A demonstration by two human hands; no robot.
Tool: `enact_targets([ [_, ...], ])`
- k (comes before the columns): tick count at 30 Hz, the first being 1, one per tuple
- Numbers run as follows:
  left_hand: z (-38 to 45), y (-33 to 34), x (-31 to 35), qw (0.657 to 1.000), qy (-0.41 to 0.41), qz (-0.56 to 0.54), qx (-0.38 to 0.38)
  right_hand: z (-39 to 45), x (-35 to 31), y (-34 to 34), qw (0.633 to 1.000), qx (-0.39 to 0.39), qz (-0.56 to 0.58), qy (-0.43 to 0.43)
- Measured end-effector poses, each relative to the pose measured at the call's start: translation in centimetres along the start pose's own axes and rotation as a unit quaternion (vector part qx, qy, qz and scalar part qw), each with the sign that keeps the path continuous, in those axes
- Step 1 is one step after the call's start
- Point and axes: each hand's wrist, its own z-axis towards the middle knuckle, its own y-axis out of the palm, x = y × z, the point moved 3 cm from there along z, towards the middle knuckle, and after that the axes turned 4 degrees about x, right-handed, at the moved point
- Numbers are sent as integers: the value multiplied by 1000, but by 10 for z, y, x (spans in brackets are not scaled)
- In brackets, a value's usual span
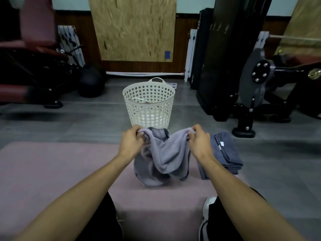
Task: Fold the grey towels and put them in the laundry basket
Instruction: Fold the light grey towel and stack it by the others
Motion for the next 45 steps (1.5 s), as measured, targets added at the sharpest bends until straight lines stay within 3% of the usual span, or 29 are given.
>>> enact_targets([
  [2, -2, 4, -1, 998, -24, 13, -48, 0, -1, -2, 1000, -8, -8, 4],
  [7, -5, -7, -1, 990, -71, -123, 24, -8, 3, -12, 1000, 31, 2, -7],
  [10, -13, -9, 4, 991, -77, -103, 31, -13, -1, -19, 999, 38, -22, -10],
  [13, -16, -10, 2, 982, -70, -162, 61, -16, -4, -25, 997, 77, 10, -6],
  [15, -6, -4, -7, 986, -93, -132, 34, -9, 0, -19, 999, 48, 2, 23],
  [19, 19, 22, -41, 980, -153, 50, -121, 17, 17, 15, 991, -96, -66, 65],
  [22, 45, 33, -52, 969, -178, 95, -143, 41, 21, 33, 986, -145, -49, 73],
  [25, 83, 31, -36, 988, -116, 76, -70, 69, 8, 29, 994, -89, -28, 53],
  [29, 124, 8, -8, 994, -47, -75, 72, 102, -21, 6, 998, 14, 62, 5],
  [33, 135, -8, -7, 985, -23, -122, 121, 116, -30, -1, 990, 73, 121, -22],
  [37, 108, 11, -54, 989, -72, -91, 95, 87, 6, 21, 991, 61, 116, 17],
  [45, -43, 66, -151, 984, -176, -1, -26, -42, 108, 81, 984, -53, 54, 159],
])
